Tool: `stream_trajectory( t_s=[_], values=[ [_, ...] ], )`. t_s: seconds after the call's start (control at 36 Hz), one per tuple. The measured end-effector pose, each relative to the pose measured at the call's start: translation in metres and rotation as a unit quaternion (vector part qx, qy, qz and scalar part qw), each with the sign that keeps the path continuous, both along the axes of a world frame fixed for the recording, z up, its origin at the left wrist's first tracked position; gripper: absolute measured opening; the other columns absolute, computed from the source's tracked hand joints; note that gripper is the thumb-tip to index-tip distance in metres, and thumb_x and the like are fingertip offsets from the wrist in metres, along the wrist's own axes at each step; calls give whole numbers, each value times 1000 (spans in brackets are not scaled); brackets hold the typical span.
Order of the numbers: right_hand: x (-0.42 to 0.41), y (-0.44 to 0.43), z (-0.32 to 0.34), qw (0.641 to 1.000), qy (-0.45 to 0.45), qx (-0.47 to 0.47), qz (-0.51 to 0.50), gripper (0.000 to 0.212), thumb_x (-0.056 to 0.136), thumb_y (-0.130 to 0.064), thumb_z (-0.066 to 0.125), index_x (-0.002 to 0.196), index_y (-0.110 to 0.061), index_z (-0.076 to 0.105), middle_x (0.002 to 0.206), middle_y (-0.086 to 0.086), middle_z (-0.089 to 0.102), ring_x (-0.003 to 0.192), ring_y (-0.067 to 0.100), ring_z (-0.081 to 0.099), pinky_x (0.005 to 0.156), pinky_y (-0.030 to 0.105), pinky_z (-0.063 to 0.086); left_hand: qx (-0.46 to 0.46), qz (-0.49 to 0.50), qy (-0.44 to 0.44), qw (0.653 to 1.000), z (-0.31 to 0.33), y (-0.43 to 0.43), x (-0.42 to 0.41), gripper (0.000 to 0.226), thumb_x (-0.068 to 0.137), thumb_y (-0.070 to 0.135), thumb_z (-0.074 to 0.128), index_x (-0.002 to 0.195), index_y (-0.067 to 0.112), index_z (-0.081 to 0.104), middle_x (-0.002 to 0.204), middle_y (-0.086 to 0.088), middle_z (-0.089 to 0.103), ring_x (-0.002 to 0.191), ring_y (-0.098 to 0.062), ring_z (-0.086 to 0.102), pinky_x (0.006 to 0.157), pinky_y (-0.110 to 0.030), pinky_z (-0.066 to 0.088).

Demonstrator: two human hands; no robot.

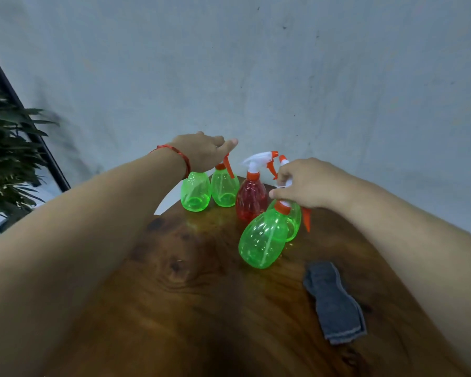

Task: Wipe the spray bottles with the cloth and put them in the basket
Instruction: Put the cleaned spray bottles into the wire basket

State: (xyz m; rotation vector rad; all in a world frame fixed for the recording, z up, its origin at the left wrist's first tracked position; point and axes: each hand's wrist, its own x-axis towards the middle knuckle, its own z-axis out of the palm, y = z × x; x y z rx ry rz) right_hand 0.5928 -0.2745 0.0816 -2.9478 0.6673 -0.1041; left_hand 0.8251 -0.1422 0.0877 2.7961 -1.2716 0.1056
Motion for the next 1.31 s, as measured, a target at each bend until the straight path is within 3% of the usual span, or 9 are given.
stream_trajectory(
  t_s=[0.08,0.19,0.33,0.53,0.78,0.92,1.03,1.11,1.31],
  values=[
    [-3,-1,-2,1000,-18,20,-3,15,97,-43,66,89,-31,67,97,-4,69,92,21,63,74,33,45,27,9,16,999,2,-4,-4,62,104,76,23,131,32,58,121,-4,68,110,-31,60,98,-46,45],
    [-10,1,-11,998,-58,23,3,10,99,-30,64,89,-31,68,79,-14,59,84,19,63,72,31,40,55,0,18,998,1,-10,-9,35,107,38,41,134,22,57,127,-11,68,99,-31,59,88,-40,44],
    [-18,1,-32,995,-98,25,5,12,103,-38,57,108,-34,67,107,-4,64,92,23,61,83,38,51,31,1,18,999,-3,-14,-12,33,111,26,50,140,15,61,134,-10,67,117,-33,65,93,-34,51],
    [-35,13,-30,983,-168,70,25,31,106,-21,51,116,-39,73,119,-4,68,108,24,63,93,42,53,-47,-8,3,999,19,29,-23,30,112,27,39,134,27,59,120,2,73,90,-25,74,87,-37,56],
    [-44,100,19,951,-253,114,135,31,107,-20,54,119,-38,75,121,-9,69,103,10,59,88,31,44,-140,47,-25,989,73,208,-107,20,112,35,46,125,36,61,70,20,66,60,-2,66,55,-20,44],
    [-42,188,23,923,-284,160,204,29,106,-19,56,114,-36,77,104,-15,65,94,3,58,80,20,39,-148,120,1,982,74,340,-195,20,112,30,45,120,35,61,66,18,69,53,9,62,46,-12,45],
    [-49,264,9,911,-244,202,265,25,102,-16,61,111,-32,78,86,-20,66,85,-11,61,74,7,38,-101,194,-16,976,44,432,-257,22,112,35,46,123,35,65,72,18,64,57,7,61,54,-10,40],
    [-54,323,-24,911,-175,233,294,23,98,-20,66,104,-38,78,95,-11,76,93,6,70,89,25,52,-53,236,30,970,-2,497,-296,20,112,43,44,122,41,60,78,20,65,69,-3,65,71,-33,55],
    [-80,437,-123,894,-34,278,350,23,101,-23,64,108,-39,78,111,-13,77,93,6,69,96,30,55,-30,326,115,938,-122,585,-371,25,113,50,35,129,44,54,103,23,73,81,-4,67,79,-34,58]
  ],
)
